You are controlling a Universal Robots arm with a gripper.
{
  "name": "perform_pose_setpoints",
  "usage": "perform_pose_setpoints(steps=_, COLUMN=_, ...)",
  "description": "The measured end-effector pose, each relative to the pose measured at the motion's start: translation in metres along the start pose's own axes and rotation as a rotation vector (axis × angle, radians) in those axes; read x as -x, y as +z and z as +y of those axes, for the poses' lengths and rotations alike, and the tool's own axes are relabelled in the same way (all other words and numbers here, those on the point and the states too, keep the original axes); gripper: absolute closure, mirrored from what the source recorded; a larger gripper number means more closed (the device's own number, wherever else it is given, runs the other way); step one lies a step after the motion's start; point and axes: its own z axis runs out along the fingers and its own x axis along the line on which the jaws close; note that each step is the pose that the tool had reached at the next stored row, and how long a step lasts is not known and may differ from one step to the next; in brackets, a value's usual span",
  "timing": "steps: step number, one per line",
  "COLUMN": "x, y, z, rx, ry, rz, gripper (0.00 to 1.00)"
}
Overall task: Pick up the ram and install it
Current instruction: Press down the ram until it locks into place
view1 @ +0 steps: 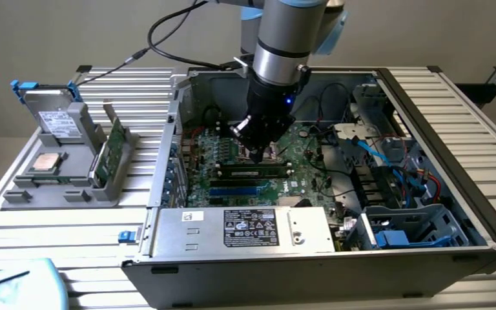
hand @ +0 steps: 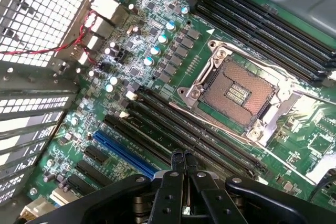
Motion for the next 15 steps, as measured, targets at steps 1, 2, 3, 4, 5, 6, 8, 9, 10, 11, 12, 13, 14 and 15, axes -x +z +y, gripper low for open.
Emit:
perform_pose_setpoints(steps=1, x=0.0000, y=0.0001, z=0.0000, rx=-0.0021, ry=0.010, rz=-0.0016, gripper=0.89)
perform_pose_setpoints(steps=2, x=0.0001, y=0.0002, z=0.0000, rx=-0.0049, ry=0.019, rz=-0.0034, gripper=0.89)
perform_pose_setpoints(steps=3, x=0.0001, y=0.0001, z=0.0000, rx=-0.0084, ry=0.027, rz=-0.0051, gripper=0.89)
perform_pose_setpoints(steps=4, x=0.0000, y=0.0001, z=0.0000, rx=-0.0127, ry=0.037, rz=-0.0071, gripper=0.89)
perform_pose_setpoints(steps=5, x=0.0000, y=0.0001, z=0.0000, rx=-0.0165, ry=0.045, rz=-0.0091, gripper=0.89)
perform_pose_setpoints(steps=6, x=0.0000, y=0.0001, z=0.0000, rx=-0.0203, ry=0.053, rz=-0.0109, gripper=0.89)
perform_pose_setpoints(steps=8, x=0.0000, y=0.0001, z=0.0000, rx=-0.0273, ry=0.070, rz=-0.0150, gripper=0.89)
perform_pose_setpoints(steps=9, x=0.0000, y=0.0001, z=0.0000, rx=-0.0301, ry=0.078, rz=-0.0169, gripper=0.89)
perform_pose_setpoints(steps=10, x=0.0000, y=0.0001, z=0.0000, rx=-0.0321, ry=0.086, rz=-0.0185, gripper=0.89)
perform_pose_setpoints(steps=11, x=0.0000, y=0.0001, z=0.0000, rx=-0.0336, ry=0.093, rz=-0.0197, gripper=0.89)
perform_pose_setpoints(steps=12, x=0.0000, y=0.0001, z=0.0000, rx=-0.0353, ry=0.101, rz=-0.0208, gripper=0.89)
perform_pose_setpoints(steps=13, x=0.0000, y=0.0001, z=0.0000, rx=-0.0370, ry=0.109, rz=-0.0219, gripper=0.89)
perform_pose_setpoints(steps=14, x=0.0000, y=0.0001, z=0.0000, rx=-0.0386, ry=0.116, rz=-0.0230, gripper=0.89)
perform_pose_setpoints(steps=15, x=0.0000, y=0.0001, z=0.0000, rx=-0.0405, ry=0.124, rz=-0.0240, gripper=0.89)
